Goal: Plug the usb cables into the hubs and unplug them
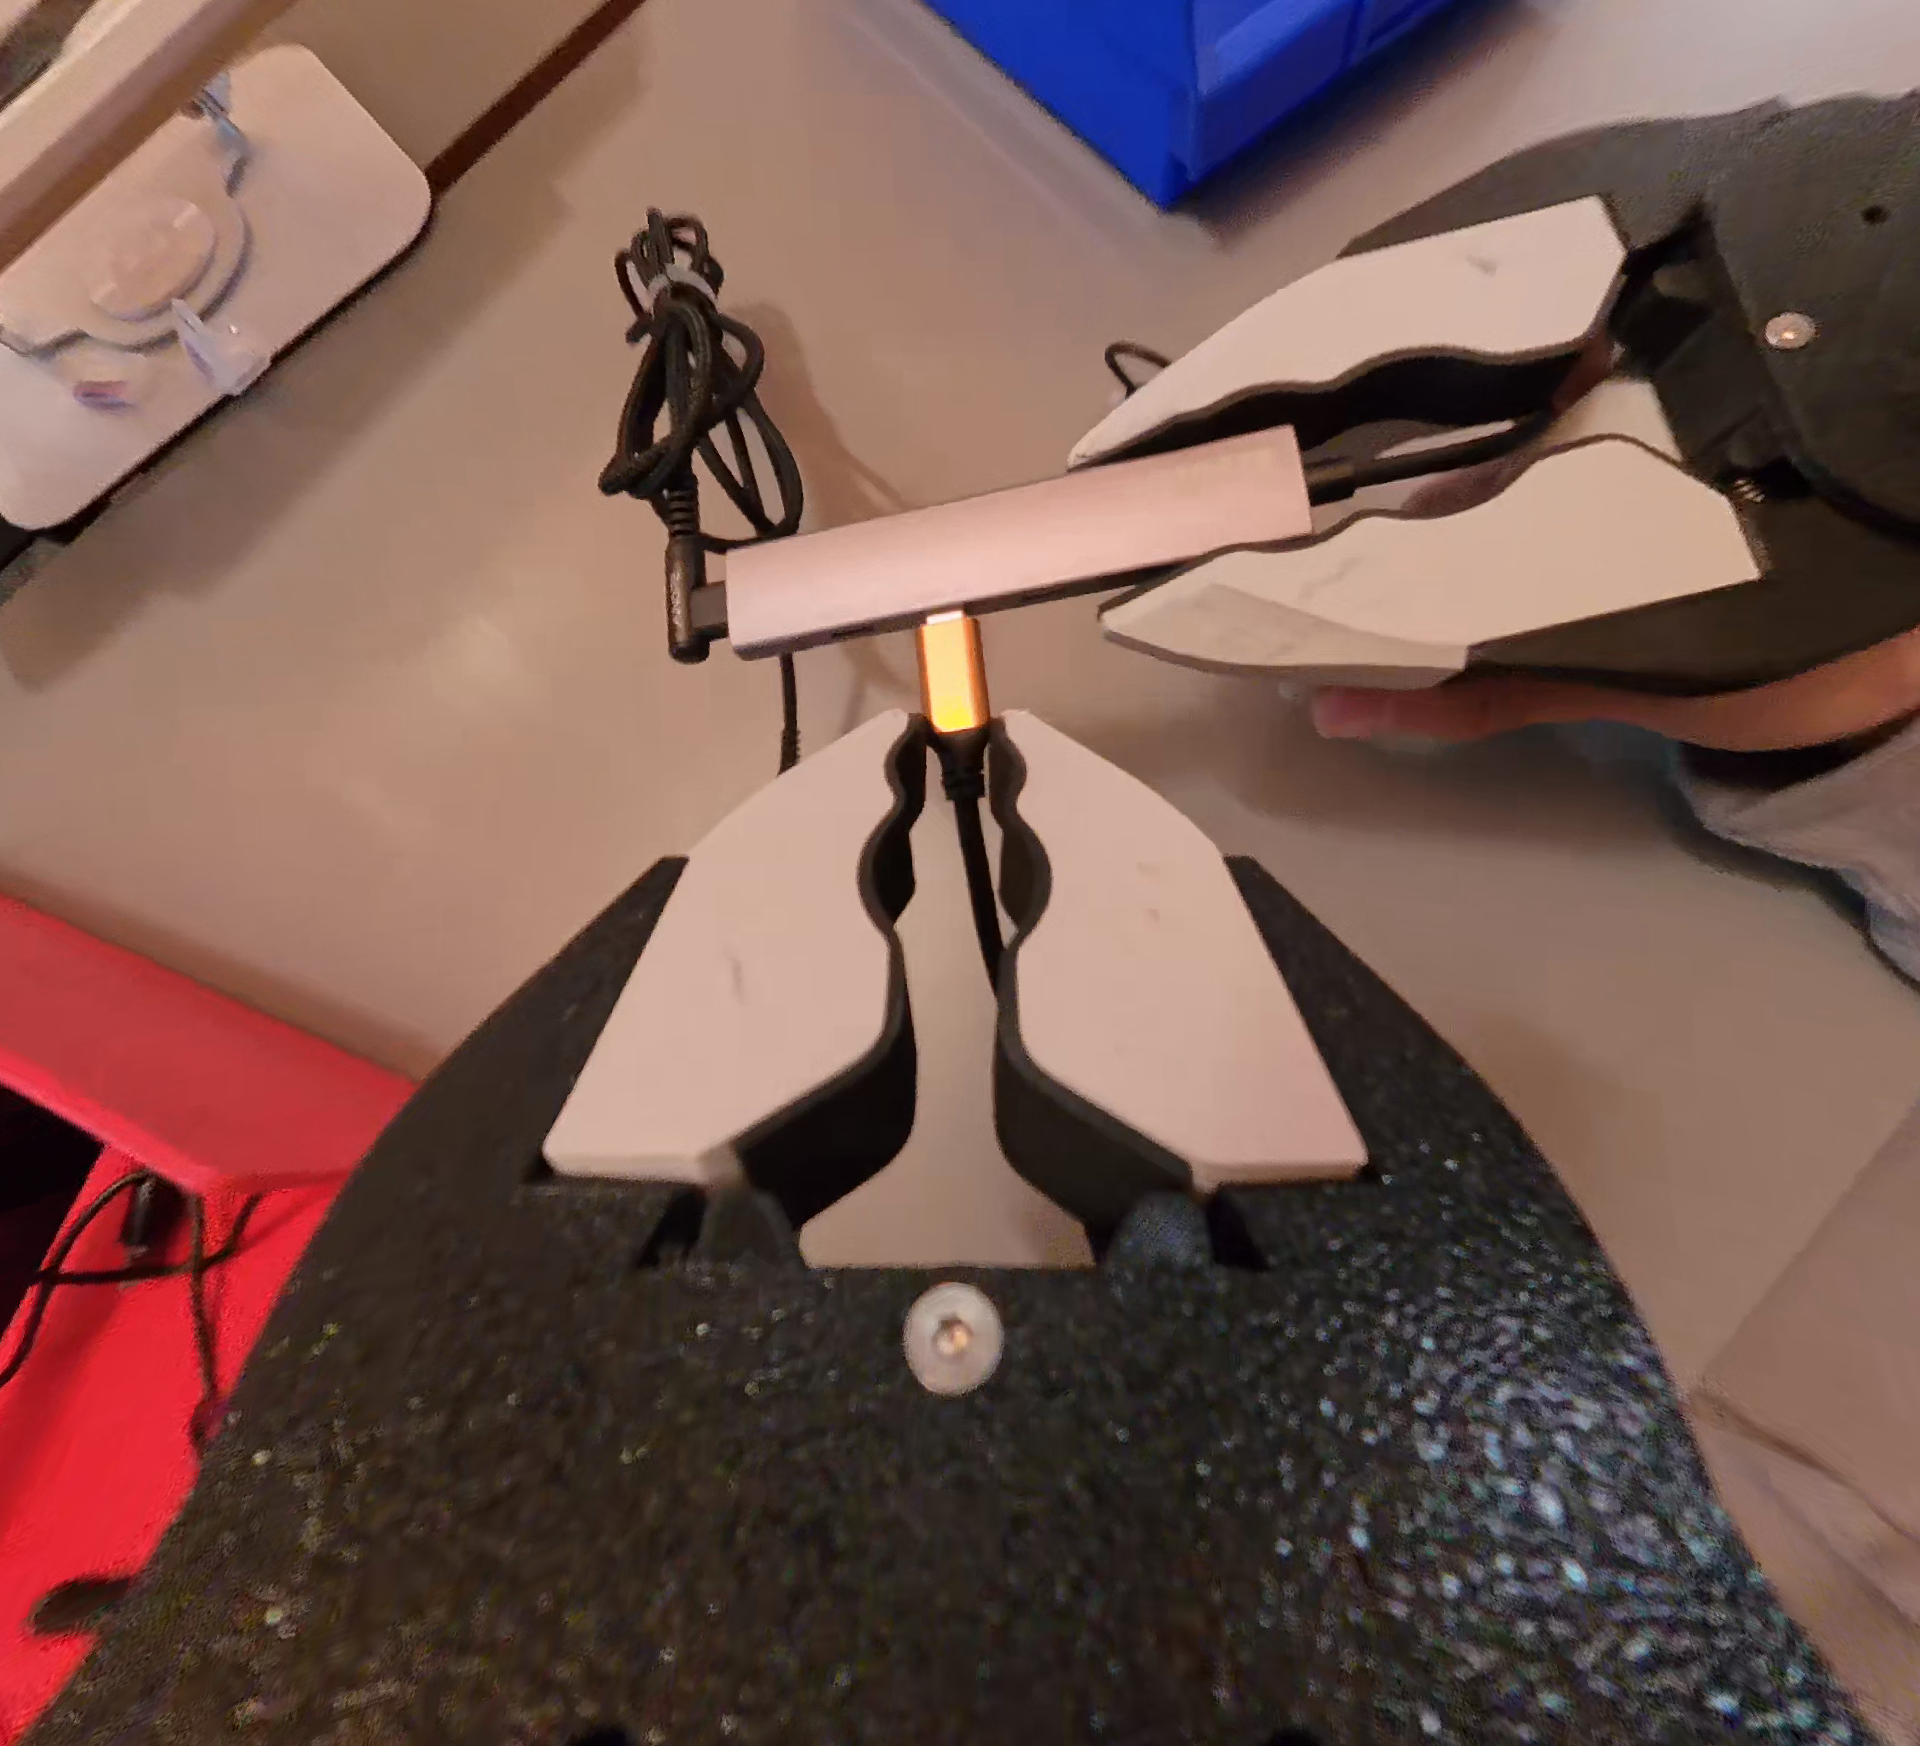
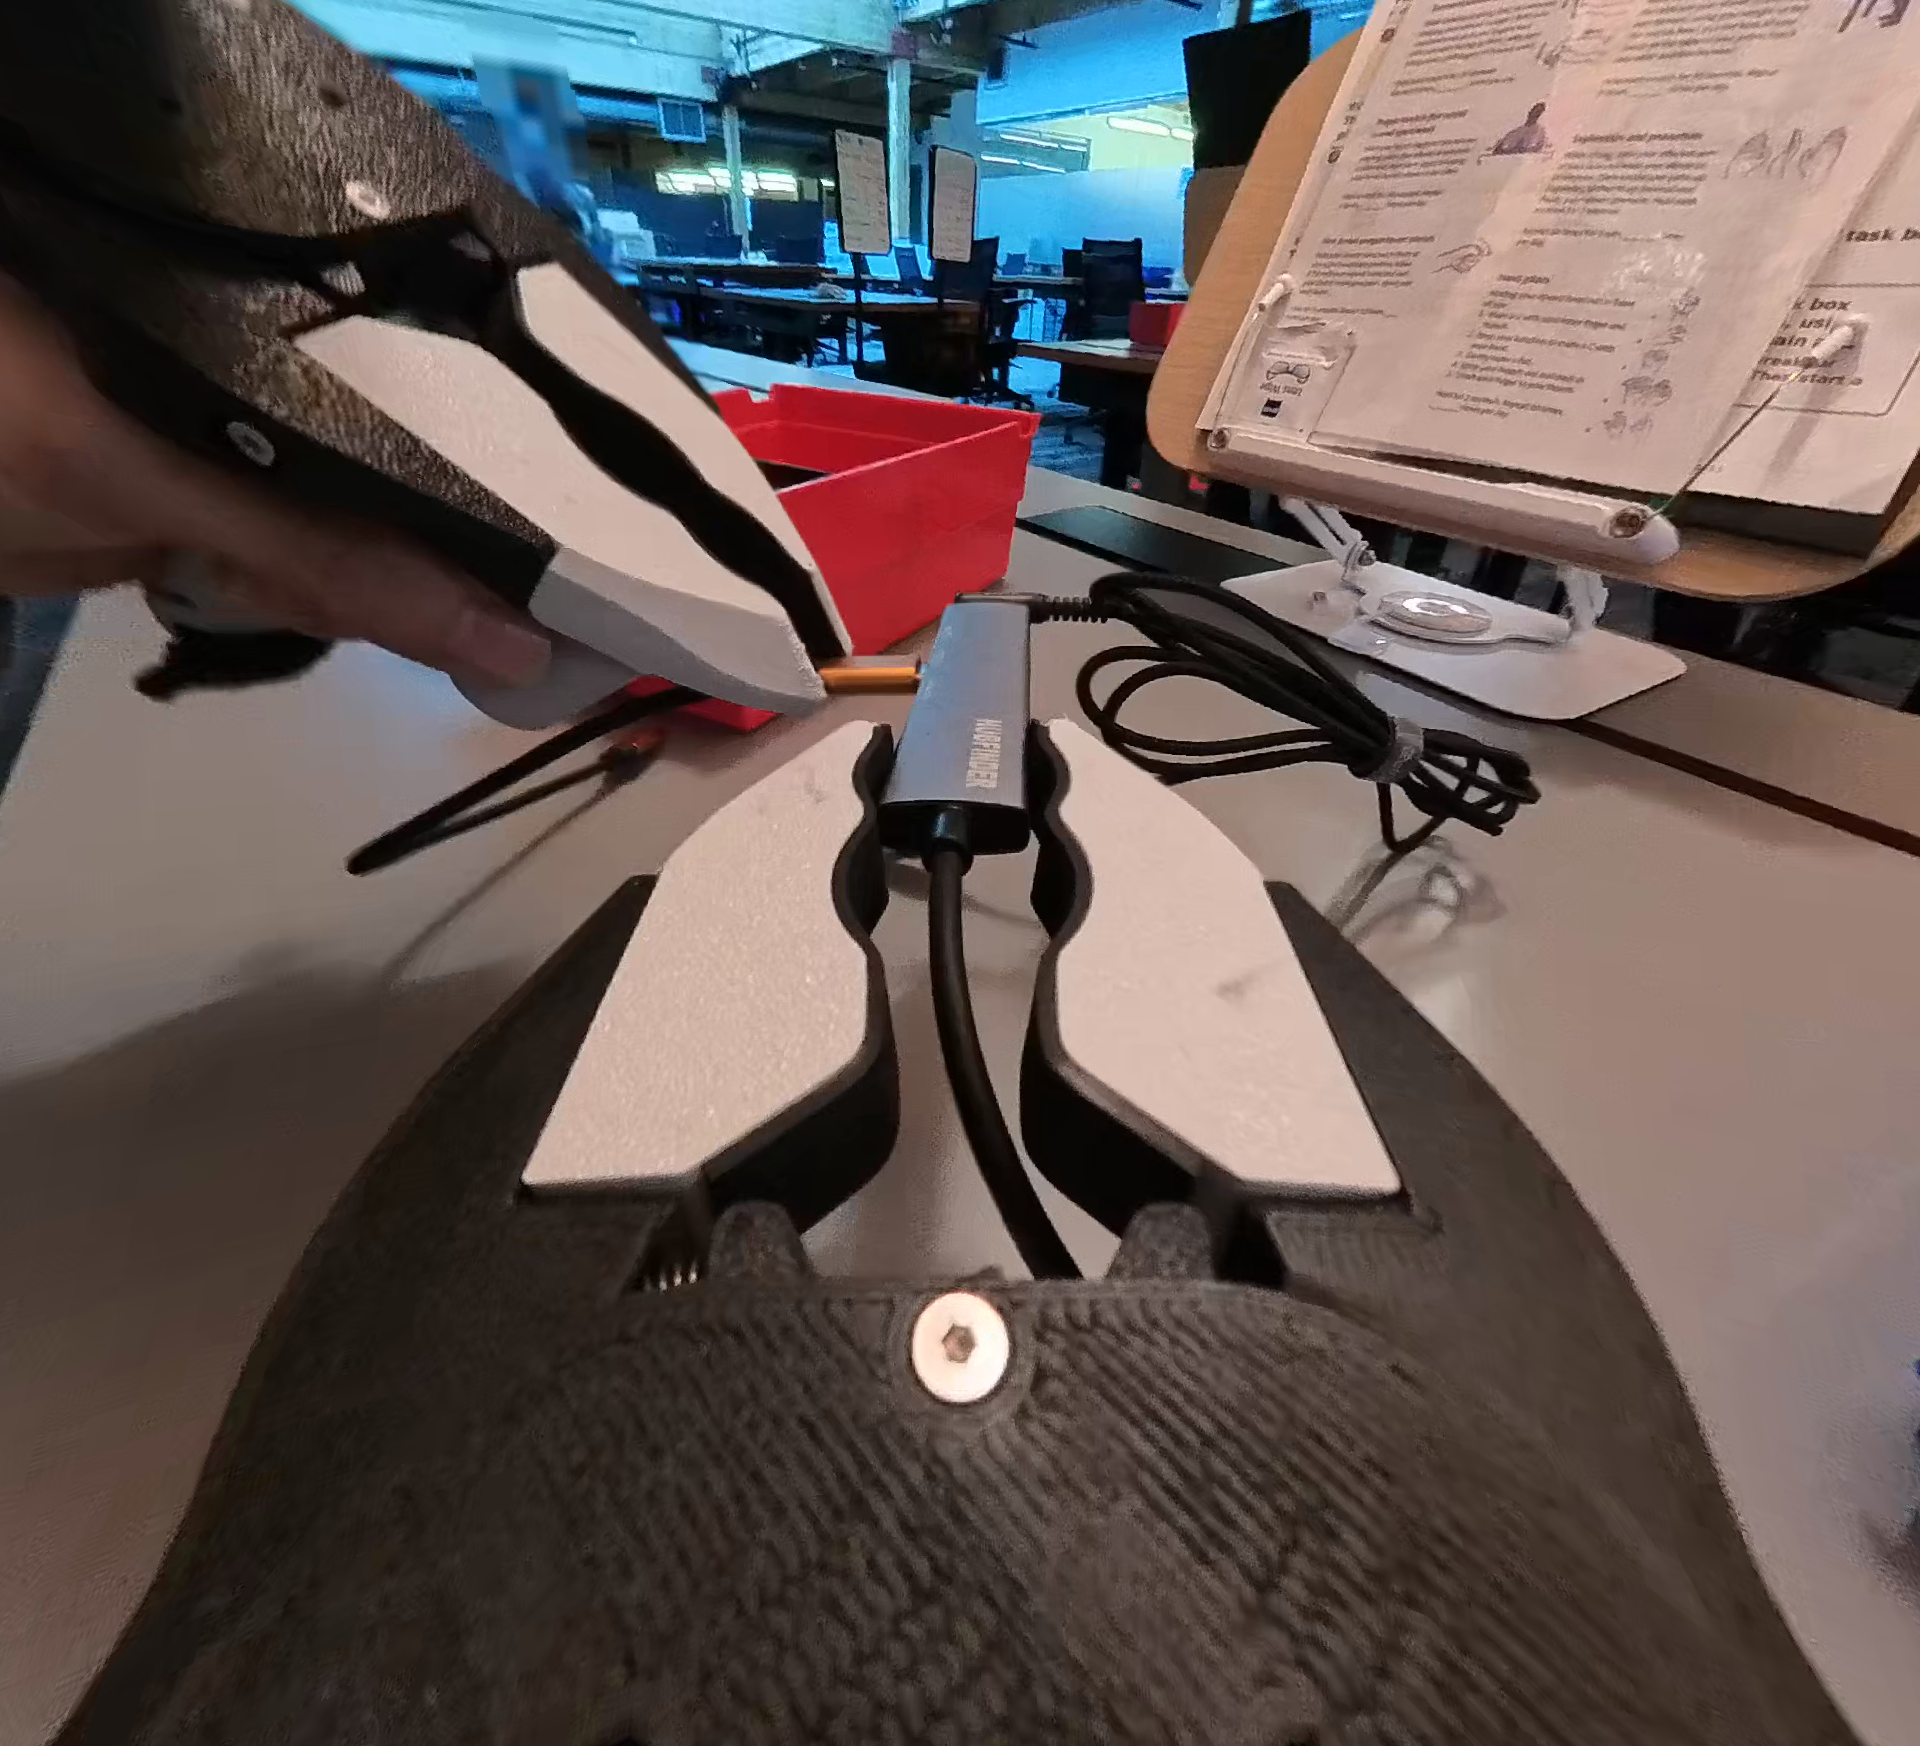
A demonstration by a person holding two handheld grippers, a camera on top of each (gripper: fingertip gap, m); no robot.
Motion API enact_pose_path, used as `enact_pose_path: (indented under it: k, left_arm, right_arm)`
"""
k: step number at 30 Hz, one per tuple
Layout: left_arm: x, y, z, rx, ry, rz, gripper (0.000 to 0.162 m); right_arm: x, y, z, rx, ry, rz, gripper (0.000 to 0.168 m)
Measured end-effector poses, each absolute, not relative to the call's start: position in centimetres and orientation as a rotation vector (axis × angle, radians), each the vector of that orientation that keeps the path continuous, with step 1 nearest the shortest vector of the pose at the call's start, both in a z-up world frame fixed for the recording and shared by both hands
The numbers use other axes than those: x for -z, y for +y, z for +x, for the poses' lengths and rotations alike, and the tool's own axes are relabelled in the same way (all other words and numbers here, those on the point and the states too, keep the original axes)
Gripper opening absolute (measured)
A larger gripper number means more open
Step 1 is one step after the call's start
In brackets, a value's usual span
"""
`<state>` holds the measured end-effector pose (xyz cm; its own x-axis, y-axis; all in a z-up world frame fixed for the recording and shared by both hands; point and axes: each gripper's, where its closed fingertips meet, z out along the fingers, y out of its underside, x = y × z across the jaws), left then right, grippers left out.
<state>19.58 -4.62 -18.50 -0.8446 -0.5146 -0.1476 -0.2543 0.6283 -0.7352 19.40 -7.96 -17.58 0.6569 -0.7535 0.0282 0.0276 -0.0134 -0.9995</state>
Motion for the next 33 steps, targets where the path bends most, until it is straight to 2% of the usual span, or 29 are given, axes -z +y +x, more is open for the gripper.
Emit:
enact_pose_path:
  k: [1, 13, 15, 18, 21, 25, 33]
  left_arm:
    - [18.3, -4.8, 19.6, 1.105, 2.488, -0.622, 0.010]
    - [17.2, -5.8, 19.8, 1.261, 2.392, -0.507, 0.011]
    - [15.9, -5.6, 19.2, 1.411, 2.359, -0.501, 0.011]
    - [12.6, -2.1, 20.0, 1.635, 2.185, -0.630, 0.021]
    - [13.0, 4.3, 22.4, 1.609, 2.051, -0.817, 0.022]
    - [17.1, 9.8, 22.7, 1.558, 2.055, -0.930, 0.022]
    - [21.3, 9.5, 20.3, 1.592, 2.189, -0.803, 0.021]
  right_arm:
    - [17.5, -8.2, 19.4, 0.677, 0.650, -1.450, 0.025]
    - [17.1, -8.8, 19.5, 0.620, 0.681, -1.395, 0.025]
    - [16.7, -9.1, 19.4, 0.642, 0.672, -1.362, 0.025]
    - [15.8, -9.9, 19.4, 0.691, 0.676, -1.357, 0.025]
    - [13.2, -11.0, 18.7, 0.746, 0.640, -1.320, 0.025]
    - [8.7, -12.4, 17.2, 0.778, 0.615, -1.229, 0.024]
    - [-0.9, -15.5, 15.9, 0.860, 0.578, -1.285, 0.024]
